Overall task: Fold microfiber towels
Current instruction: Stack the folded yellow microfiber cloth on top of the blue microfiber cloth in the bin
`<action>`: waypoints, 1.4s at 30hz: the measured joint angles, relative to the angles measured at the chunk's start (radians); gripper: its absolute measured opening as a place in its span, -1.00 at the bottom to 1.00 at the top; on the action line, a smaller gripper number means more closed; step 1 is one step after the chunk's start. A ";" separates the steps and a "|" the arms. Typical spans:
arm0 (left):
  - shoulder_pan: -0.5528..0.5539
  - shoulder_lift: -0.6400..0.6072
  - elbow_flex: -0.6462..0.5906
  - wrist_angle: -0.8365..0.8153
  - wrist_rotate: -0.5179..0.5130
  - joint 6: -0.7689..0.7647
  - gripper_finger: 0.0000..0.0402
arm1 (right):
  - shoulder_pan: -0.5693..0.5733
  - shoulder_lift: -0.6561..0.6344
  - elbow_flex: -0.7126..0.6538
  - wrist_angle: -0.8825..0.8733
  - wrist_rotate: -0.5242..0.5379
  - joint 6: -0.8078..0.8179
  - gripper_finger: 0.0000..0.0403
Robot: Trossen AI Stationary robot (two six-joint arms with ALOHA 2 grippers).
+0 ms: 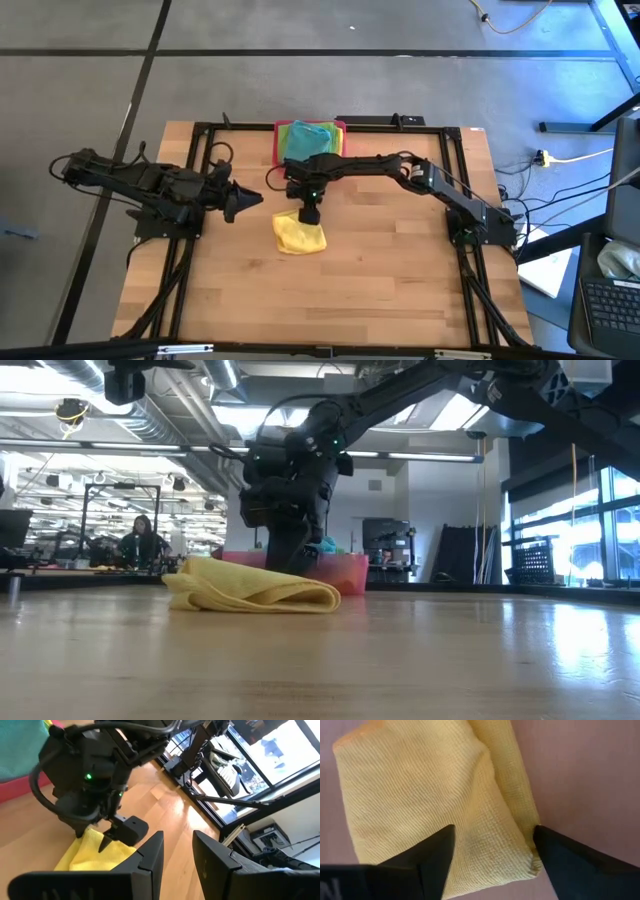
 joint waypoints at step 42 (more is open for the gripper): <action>-0.006 0.000 0.000 -0.008 0.013 0.001 -0.53 | 0.071 -0.009 -0.066 0.051 0.110 -0.042 -0.56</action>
